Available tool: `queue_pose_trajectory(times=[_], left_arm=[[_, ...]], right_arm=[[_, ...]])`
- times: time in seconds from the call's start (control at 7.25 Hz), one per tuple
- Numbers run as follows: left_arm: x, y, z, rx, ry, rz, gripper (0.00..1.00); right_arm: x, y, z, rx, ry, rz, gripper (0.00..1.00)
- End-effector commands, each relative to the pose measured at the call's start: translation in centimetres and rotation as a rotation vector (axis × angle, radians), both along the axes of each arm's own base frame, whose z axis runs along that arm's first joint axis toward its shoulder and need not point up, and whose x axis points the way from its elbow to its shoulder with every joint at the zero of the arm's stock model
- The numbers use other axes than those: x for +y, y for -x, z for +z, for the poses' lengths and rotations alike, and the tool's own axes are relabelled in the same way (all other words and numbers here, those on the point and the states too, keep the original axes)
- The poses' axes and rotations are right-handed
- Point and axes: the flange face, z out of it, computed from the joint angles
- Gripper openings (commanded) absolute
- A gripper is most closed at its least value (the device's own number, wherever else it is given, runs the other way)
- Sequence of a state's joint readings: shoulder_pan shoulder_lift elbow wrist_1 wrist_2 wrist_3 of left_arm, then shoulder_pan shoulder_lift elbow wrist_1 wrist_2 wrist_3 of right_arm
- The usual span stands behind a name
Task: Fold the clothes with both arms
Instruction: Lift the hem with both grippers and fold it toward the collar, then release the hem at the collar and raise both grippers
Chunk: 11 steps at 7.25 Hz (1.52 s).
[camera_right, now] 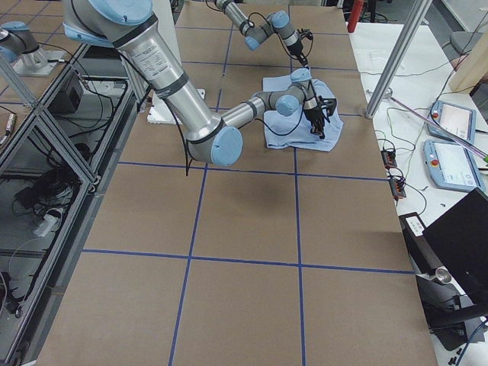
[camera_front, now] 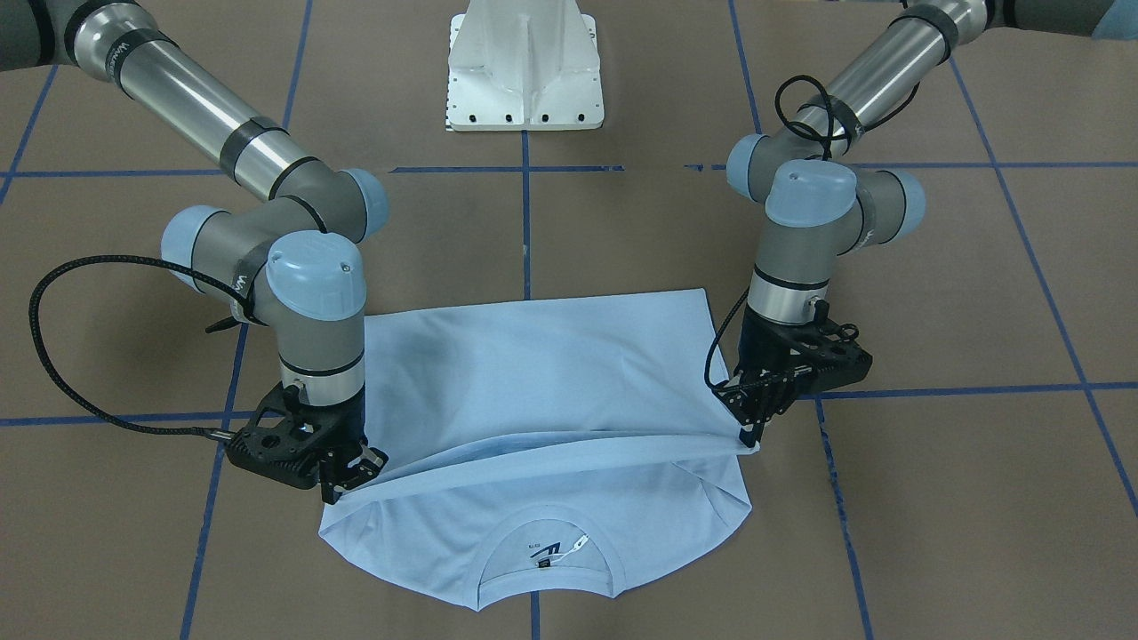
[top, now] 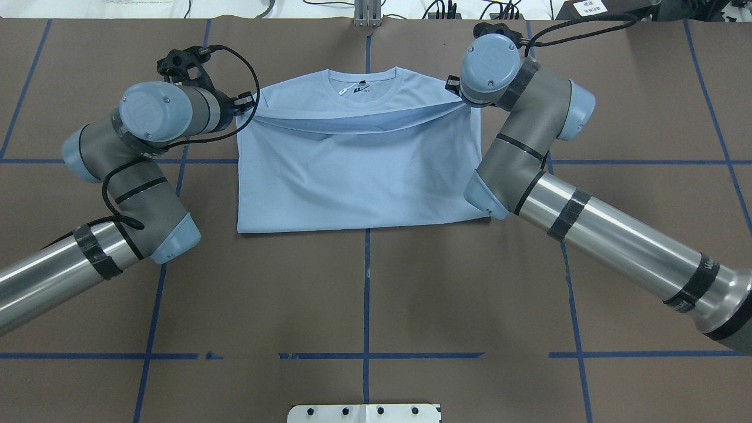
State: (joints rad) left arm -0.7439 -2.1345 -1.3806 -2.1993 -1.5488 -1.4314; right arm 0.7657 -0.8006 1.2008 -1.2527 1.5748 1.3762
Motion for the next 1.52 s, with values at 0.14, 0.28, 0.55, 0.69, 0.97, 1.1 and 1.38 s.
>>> queue_pose_trajectory(times=[0.14, 0.28, 0.55, 0.69, 0.97, 1.1, 1.38], left_arm=[[-1.3, -1.2, 1.6, 0.002, -0.002, -0.002, 0.0], [-1.3, -1.2, 1.9, -0.002, 0.001, -0.002, 0.0], [-1.3, -1.3, 1.9, -0.002, 0.003, -0.003, 0.0], [-1.4, -1.3, 2.0, -0.004, 0.003, -0.002, 0.0], [-1.5, -1.4, 2.8, -0.009, 0.006, -0.001, 0.16], [-1.5, -1.5, 2.9, 0.012, -0.011, -0.001, 0.37], [-1.9, -0.7, 1.8, 0.07, -0.044, -0.011, 0.54]], right_arm=[[-1.9, 0.1, 0.5, 0.025, -0.03, -0.027, 0.0], [-2.9, -1.1, 1.0, 0.056, -0.048, -0.049, 0.0], [-4.0, -2.4, 2.0, 0.091, -0.052, -0.071, 0.0], [-4.0, -2.2, 2.2, 0.093, -0.05, -0.075, 0.0], [-3.8, -1.8, 2.1, 0.092, -0.051, -0.079, 0.0], [-3.9, -1.8, 1.7, 0.089, -0.055, -0.079, 0.21], [-3.3, -2.0, 0.2, 0.058, -0.079, -0.072, 0.37]])
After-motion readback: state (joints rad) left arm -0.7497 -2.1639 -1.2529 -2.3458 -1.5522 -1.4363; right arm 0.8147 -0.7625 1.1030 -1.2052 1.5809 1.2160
